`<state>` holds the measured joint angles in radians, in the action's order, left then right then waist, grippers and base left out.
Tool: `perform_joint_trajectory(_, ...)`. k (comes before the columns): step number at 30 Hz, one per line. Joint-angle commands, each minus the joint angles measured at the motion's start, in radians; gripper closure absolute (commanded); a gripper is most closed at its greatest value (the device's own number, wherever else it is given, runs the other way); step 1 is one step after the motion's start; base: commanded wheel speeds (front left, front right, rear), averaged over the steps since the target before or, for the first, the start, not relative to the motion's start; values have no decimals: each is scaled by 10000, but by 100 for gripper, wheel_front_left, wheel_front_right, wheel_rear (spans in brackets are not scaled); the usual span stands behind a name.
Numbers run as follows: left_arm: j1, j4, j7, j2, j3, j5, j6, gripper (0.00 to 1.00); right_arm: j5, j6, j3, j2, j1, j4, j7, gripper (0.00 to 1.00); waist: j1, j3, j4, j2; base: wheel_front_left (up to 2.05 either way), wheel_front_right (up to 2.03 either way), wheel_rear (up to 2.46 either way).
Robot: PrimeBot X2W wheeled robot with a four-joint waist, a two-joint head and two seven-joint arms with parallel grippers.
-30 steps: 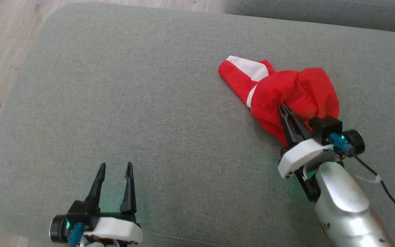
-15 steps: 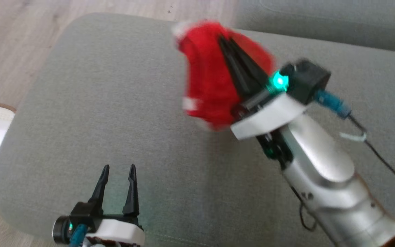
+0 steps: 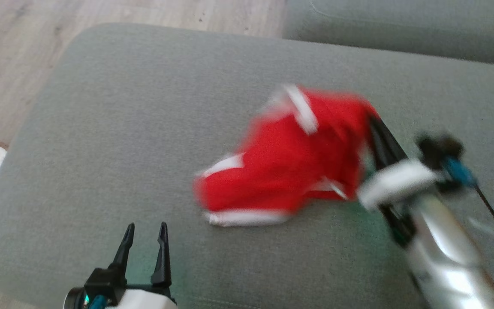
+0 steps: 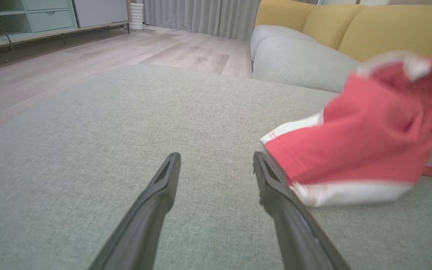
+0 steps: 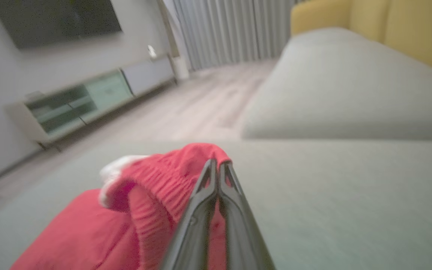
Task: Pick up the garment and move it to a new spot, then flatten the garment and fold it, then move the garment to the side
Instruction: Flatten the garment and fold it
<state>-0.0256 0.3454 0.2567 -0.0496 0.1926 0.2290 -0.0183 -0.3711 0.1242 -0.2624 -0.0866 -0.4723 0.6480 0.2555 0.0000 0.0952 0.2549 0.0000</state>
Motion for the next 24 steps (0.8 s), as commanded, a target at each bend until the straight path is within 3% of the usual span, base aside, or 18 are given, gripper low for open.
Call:
perform_joint_trajectory(1,443,-321,51,-7,-261,1,-20,0,376,65,151,-153,-77,21,63,0,0,148,-153,0,0,0,0)
perform_joint_trajectory(6,673,-311,51,-7,-127,-39,-47,0,1847,65,2389,-517,681,673,63,0,0,299,-438,0,0,0,0)
perform_joint_trajectory(10,738,-286,51,-7,-146,-107,-65,0,2414,65,2946,-158,1130,-123,63,0,0,286,-671,0,0,0,0)
perform_joint_trajectory(18,682,-236,51,-7,-57,-48,-68,0,2141,65,363,187,2422,-1508,63,0,0,53,-744,0,0,0,0)
perform_joint_trajectory(24,564,-258,51,-7,-41,19,-23,0,1902,65,-885,-271,2635,-1549,63,0,0,73,-717,0,0,0,0)
